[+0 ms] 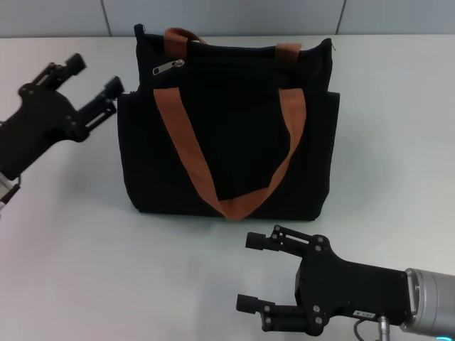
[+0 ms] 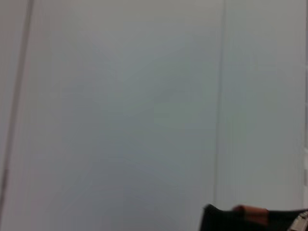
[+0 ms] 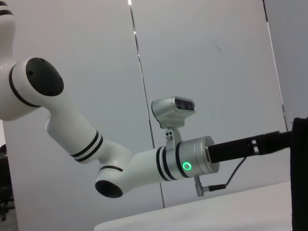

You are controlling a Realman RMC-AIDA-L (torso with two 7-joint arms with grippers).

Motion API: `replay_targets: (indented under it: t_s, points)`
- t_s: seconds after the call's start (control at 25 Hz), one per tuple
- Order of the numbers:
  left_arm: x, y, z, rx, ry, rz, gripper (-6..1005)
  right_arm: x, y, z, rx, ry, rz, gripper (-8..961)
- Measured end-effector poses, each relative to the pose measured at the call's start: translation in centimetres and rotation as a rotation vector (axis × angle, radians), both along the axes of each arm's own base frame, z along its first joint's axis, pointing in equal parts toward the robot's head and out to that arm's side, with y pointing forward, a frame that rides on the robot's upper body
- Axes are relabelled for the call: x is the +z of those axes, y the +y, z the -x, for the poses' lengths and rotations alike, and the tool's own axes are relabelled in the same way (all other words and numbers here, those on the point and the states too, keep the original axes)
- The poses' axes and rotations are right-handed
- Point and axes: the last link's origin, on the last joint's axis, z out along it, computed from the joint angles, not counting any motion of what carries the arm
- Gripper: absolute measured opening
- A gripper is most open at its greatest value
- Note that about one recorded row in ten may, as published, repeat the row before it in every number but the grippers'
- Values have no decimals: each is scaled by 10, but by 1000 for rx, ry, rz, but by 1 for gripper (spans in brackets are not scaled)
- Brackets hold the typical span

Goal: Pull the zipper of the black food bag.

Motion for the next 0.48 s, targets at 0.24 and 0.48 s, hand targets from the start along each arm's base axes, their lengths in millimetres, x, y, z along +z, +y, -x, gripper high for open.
replay_targets:
  t_s: [0.24,0.48]
  points:
    - [-11,0,-8,-55,40,69,771,-1,-2,0,-3,2,1,735]
    - [-16,-3,-11,-100,95,111,771,-3,-6,0,4,5,-13,725]
